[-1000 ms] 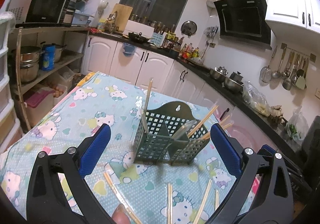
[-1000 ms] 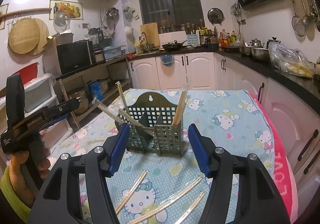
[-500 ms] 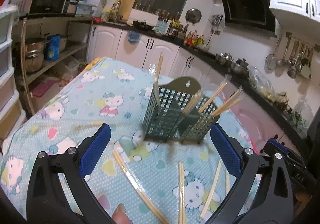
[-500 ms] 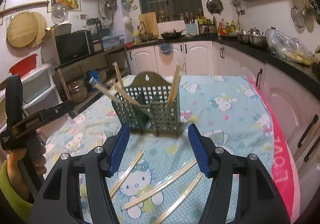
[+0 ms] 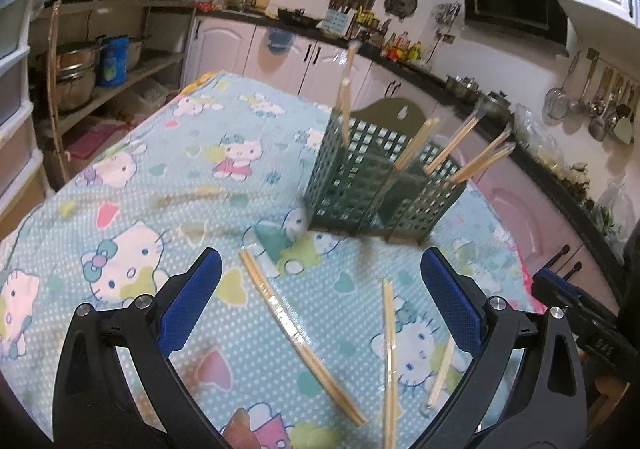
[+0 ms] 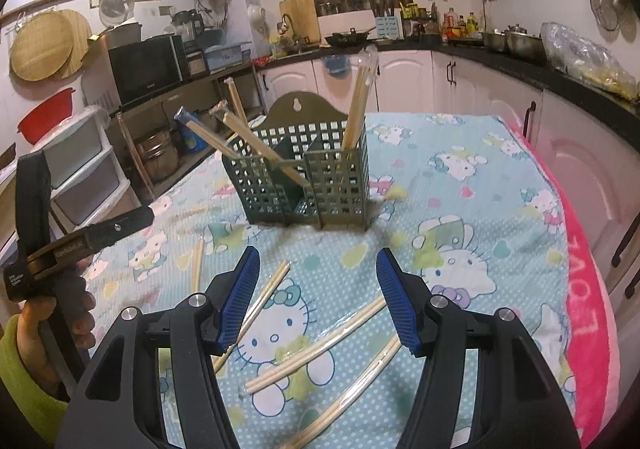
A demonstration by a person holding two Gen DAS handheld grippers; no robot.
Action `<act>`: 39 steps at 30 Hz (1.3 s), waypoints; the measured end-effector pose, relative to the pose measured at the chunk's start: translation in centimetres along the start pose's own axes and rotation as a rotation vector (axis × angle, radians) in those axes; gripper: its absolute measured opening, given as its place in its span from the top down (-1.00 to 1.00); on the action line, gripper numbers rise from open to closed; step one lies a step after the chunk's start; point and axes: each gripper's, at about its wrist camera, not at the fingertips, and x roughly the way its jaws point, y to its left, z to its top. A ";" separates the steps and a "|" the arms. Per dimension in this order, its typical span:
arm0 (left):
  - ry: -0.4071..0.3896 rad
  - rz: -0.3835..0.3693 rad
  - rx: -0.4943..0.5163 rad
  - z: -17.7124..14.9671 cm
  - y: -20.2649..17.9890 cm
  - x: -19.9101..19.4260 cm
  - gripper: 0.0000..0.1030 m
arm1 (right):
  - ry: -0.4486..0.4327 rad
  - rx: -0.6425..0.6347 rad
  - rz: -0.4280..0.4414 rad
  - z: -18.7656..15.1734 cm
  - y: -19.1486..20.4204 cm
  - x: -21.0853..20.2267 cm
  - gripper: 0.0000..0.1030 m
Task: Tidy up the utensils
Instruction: 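Close the left tool on a wrapped chopstick while the right tool grasps another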
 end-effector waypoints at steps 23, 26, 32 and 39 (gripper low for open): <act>0.239 -0.028 -0.169 -2.4 4.0 7.4 -0.31 | 0.230 0.149 0.002 -1.8 -3.7 6.8 -0.07; 0.244 -0.034 -0.184 -1.9 4.3 7.7 -0.31 | 0.269 0.179 -0.023 -1.8 -4.4 8.0 -0.06; 0.257 -0.039 -0.202 -1.2 4.8 8.9 -0.31 | 0.329 0.233 -0.057 -1.3 -6.0 10.2 -0.05; 0.269 -0.051 -0.234 -0.3 5.6 10.0 -0.31 | 0.361 0.282 -0.071 -0.7 -7.0 12.6 0.00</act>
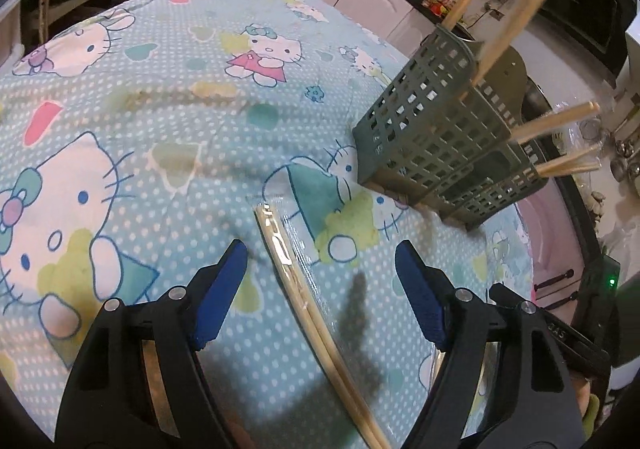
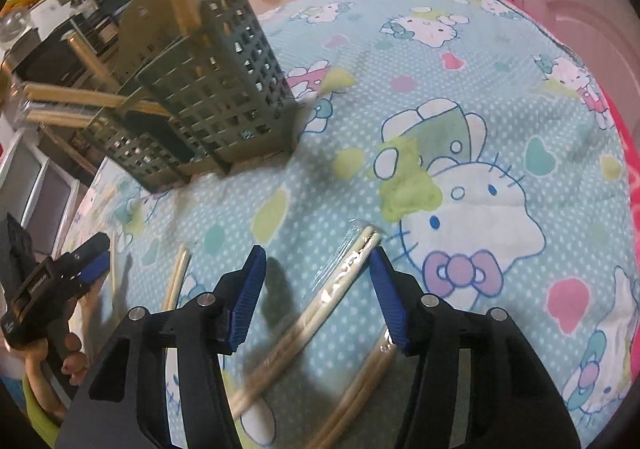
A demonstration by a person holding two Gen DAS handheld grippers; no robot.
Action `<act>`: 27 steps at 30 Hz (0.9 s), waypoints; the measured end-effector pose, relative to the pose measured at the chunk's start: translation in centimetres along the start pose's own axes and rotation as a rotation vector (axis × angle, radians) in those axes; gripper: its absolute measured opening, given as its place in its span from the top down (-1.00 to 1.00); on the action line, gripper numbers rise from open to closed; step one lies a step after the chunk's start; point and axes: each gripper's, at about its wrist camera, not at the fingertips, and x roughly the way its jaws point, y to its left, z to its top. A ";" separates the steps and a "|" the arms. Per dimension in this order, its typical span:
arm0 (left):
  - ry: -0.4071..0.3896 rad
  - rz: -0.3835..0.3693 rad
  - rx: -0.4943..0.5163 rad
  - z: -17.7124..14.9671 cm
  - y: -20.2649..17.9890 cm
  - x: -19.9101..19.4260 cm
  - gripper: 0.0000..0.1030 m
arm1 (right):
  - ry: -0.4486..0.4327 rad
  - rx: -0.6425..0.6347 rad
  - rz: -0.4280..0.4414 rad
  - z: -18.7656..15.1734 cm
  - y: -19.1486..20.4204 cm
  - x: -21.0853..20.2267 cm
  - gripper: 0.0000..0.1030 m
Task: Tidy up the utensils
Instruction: 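Close the left tool on a wrapped chopstick while the right tool grasps another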
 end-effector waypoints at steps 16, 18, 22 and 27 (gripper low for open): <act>0.003 0.165 0.046 2.1 -0.1 1.7 0.45 | -0.013 -0.021 -0.089 2.9 0.7 2.2 0.51; -0.002 0.187 0.059 2.0 -0.1 1.7 0.63 | -0.016 -0.024 -0.096 3.0 0.7 2.3 0.62; -0.009 0.199 0.061 2.1 0.4 1.6 0.80 | -0.022 -0.025 -0.063 3.2 0.6 2.3 0.71; -0.031 0.140 0.035 2.0 0.7 0.6 0.94 | -0.045 -0.032 0.011 3.3 1.1 1.1 0.81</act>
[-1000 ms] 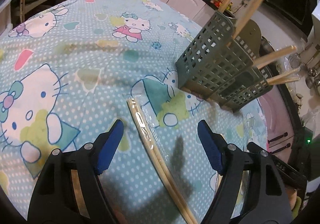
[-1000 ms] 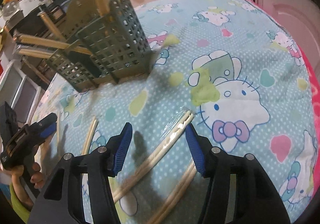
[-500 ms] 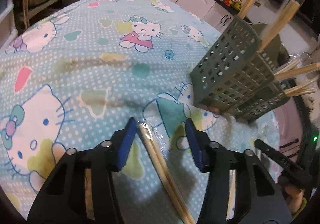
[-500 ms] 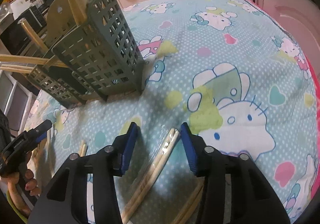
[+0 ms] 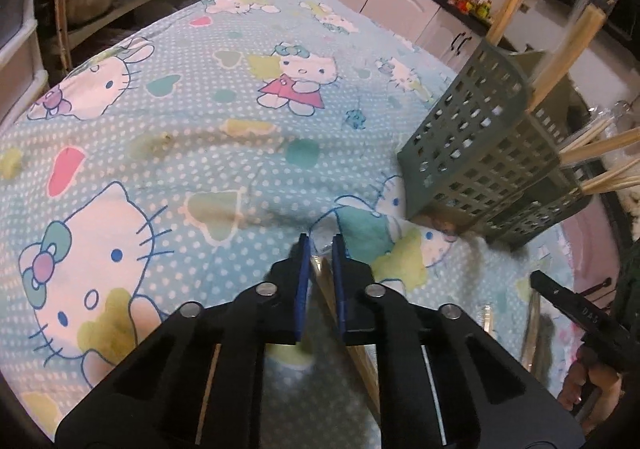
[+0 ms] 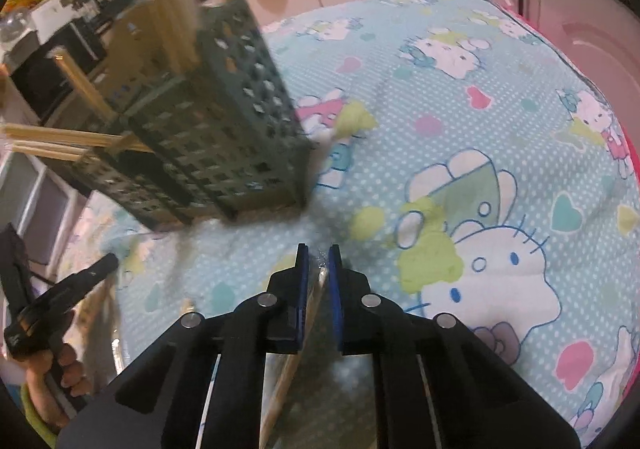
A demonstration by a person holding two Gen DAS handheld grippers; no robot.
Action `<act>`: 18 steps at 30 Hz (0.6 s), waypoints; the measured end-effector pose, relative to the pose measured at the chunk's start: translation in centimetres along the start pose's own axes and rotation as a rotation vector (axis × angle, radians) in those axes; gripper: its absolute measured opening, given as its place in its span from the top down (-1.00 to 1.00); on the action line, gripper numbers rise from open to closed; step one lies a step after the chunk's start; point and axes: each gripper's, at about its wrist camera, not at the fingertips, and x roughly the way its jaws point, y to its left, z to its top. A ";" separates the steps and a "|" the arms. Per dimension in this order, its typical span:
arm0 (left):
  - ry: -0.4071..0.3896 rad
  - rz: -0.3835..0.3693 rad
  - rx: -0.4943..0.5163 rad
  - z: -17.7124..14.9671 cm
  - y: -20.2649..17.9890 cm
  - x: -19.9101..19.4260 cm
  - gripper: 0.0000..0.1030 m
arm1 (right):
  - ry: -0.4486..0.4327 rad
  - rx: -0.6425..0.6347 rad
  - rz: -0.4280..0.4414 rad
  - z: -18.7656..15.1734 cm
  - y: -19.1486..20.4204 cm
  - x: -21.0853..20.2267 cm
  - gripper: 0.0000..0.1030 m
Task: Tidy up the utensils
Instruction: 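Close the left tool on a wrapped chopstick while the right tool grasps another, then lift the chopsticks with both tools and carry them above the green holder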
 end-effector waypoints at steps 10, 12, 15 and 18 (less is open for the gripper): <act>-0.133 -0.101 0.055 -0.5 -2.7 -5.9 0.96 | -0.127 -0.066 0.137 -0.3 2.2 -5.8 0.88; -0.151 -0.125 0.066 -0.5 -3.2 -7.0 0.96 | -0.148 -0.071 0.163 -0.5 2.5 -7.0 0.89; -0.185 -0.151 0.086 -0.5 -4.1 -8.8 0.96 | -0.187 -0.077 0.201 -1.0 2.9 -8.9 0.90; -0.215 -0.179 0.109 -0.5 -5.0 -10.6 0.96 | -0.220 -0.088 0.226 -1.4 3.3 -10.5 0.90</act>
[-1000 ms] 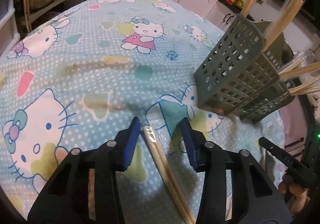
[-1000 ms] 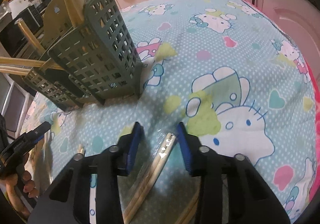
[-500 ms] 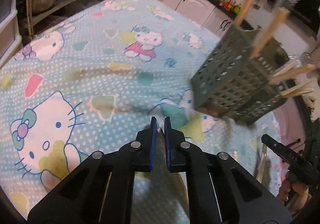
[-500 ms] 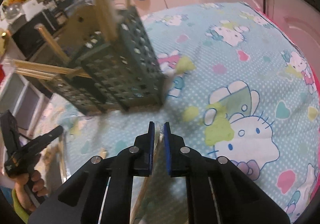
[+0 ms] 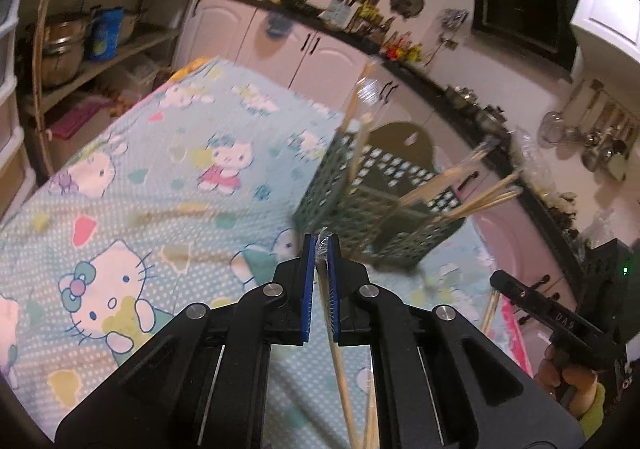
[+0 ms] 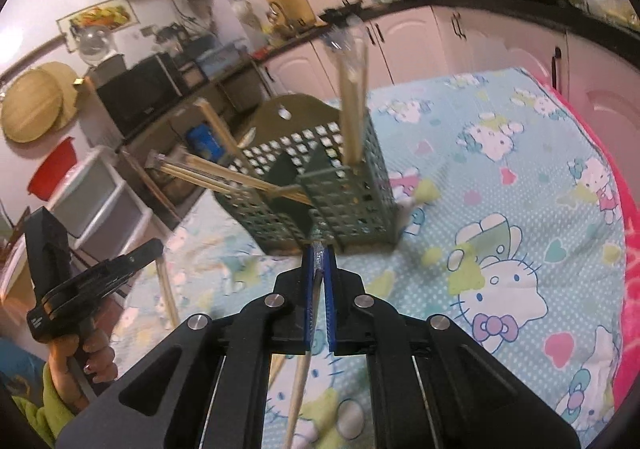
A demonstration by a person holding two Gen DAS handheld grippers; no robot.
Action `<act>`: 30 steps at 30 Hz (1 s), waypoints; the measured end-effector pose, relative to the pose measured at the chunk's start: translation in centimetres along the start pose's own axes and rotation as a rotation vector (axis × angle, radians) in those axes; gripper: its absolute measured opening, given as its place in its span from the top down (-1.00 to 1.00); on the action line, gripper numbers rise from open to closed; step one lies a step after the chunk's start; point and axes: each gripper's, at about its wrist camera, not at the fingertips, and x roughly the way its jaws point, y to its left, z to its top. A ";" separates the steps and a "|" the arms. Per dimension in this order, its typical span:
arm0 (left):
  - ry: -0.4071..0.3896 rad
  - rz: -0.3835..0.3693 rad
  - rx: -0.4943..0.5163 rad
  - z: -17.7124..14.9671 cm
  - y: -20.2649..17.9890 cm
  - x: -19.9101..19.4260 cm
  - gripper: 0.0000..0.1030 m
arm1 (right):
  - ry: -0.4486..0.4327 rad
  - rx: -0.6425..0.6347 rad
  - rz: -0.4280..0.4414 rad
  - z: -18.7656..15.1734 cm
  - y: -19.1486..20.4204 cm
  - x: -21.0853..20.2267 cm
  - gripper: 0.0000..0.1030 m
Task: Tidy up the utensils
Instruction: 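Lift the chopsticks with both tools and carry them above the green holder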
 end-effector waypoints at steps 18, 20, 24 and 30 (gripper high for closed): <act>-0.107 -0.085 0.102 2.9 -4.5 -4.1 0.96 | -0.140 -0.121 0.041 1.5 4.5 -5.8 0.91; -0.113 -0.098 0.110 3.2 -5.1 -4.3 0.96 | -0.155 -0.132 0.039 1.8 4.7 -6.1 0.91; -0.129 -0.113 0.131 3.8 -6.0 -4.6 1.00 | -0.181 -0.147 0.033 2.5 5.1 -6.7 0.91; -0.142 -0.132 0.167 4.9 -7.4 -4.9 1.00 | -0.229 -0.178 0.023 3.7 5.8 -7.6 0.91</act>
